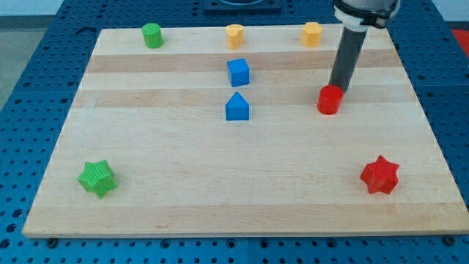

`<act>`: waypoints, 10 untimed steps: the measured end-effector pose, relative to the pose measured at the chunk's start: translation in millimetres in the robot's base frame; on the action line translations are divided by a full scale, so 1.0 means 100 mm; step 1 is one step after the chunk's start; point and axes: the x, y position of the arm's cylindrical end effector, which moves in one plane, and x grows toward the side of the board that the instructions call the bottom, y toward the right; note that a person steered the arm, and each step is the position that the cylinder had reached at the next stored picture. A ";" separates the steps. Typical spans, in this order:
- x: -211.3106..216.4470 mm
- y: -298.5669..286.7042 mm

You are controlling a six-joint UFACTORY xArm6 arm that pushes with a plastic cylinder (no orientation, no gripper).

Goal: Move the red circle towards the bottom center of the board

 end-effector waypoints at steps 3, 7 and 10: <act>0.00 -0.11; 0.09 -0.07; 0.68 -0.89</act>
